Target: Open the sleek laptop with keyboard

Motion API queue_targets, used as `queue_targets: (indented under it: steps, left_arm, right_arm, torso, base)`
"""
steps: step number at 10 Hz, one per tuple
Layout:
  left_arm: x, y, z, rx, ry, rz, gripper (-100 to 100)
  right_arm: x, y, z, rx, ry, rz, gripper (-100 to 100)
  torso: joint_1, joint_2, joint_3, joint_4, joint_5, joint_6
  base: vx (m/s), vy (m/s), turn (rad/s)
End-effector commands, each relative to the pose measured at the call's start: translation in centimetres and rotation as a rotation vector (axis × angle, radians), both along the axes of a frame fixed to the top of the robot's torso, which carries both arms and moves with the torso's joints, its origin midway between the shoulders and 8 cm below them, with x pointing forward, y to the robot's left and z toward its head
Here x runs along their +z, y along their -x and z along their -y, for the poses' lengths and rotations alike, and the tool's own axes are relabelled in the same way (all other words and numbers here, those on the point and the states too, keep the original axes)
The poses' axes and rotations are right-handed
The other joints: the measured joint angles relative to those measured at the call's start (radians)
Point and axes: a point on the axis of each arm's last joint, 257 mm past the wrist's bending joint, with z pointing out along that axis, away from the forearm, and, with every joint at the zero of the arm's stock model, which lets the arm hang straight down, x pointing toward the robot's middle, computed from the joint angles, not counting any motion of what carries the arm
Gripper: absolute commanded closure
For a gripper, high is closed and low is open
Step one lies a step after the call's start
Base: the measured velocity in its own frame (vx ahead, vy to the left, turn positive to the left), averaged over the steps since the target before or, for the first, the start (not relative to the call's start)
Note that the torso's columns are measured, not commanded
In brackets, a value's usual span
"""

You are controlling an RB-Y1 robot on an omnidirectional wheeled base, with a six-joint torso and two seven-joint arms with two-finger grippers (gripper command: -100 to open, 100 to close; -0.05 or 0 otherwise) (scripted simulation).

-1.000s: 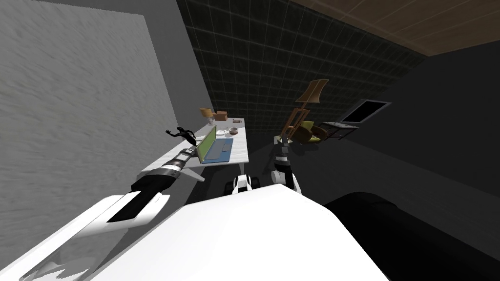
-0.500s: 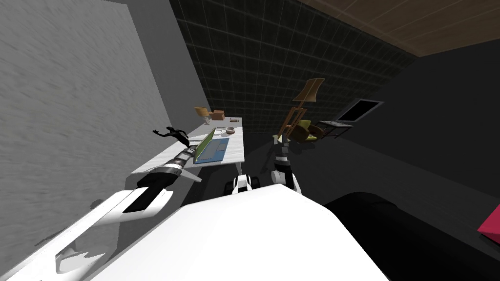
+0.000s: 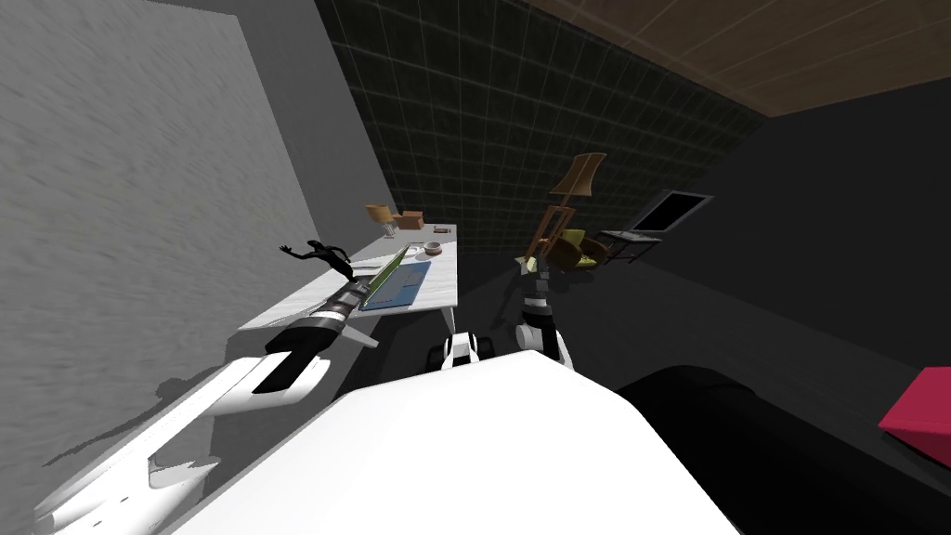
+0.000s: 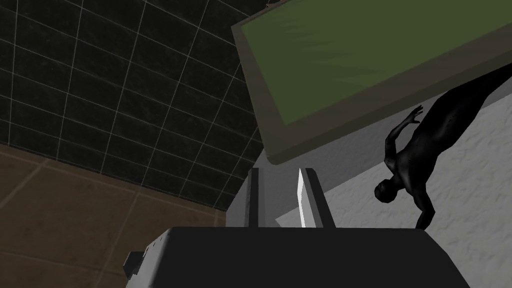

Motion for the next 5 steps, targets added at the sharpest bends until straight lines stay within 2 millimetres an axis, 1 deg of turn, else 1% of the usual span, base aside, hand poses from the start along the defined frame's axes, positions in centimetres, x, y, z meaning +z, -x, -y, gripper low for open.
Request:
queue_targets:
  steps: [1,2,3,4,5]
  left_arm:
    - [-1.8,-0.3,-1.6,0.021,-0.068,-0.024,100]
    - [-2.0,-0.6,-1.9,0.020,-0.108,-0.023,100]
    - [-2.4,-0.6,-2.2,0.026,-0.109,-0.030,100]
    - [-3.0,-0.8,-2.9,0.031,-0.150,-0.037,100]
    - [-3.0,-0.8,-2.9,0.031,-0.150,-0.037,100]
  right_arm:
    - [0.0,0.0,0.0,0.000,0.000,0.000,0]
    - [0.0,0.0,0.0,0.000,0.000,0.000,0]
    - [0.0,0.0,0.0,0.000,0.000,0.000,0]
    - [0.0,0.0,0.0,0.000,0.000,0.000,0]
    - [0.0,0.0,0.0,0.000,0.000,0.000,0]
  torso:
    - [0.001,-0.001,-0.001,0.001,-0.001,-0.001]
    - [0.002,-0.001,-0.001,0.001,-0.001,0.000]
    - [0.000,-0.002,-0.001,0.000,0.000,0.001]
    - [0.001,-0.002,-0.002,0.001,-0.001,0.000]
    - [0.000,-0.001,-0.001,0.001,-0.001,0.000]
  base:
    - [-0.031,-0.079,-0.037]
    - [-0.043,-0.101,-0.050]
    - [-0.023,-0.073,-0.023]
    - [-0.017,-0.075,-0.029]
    - [-0.009,-0.056,-0.017]
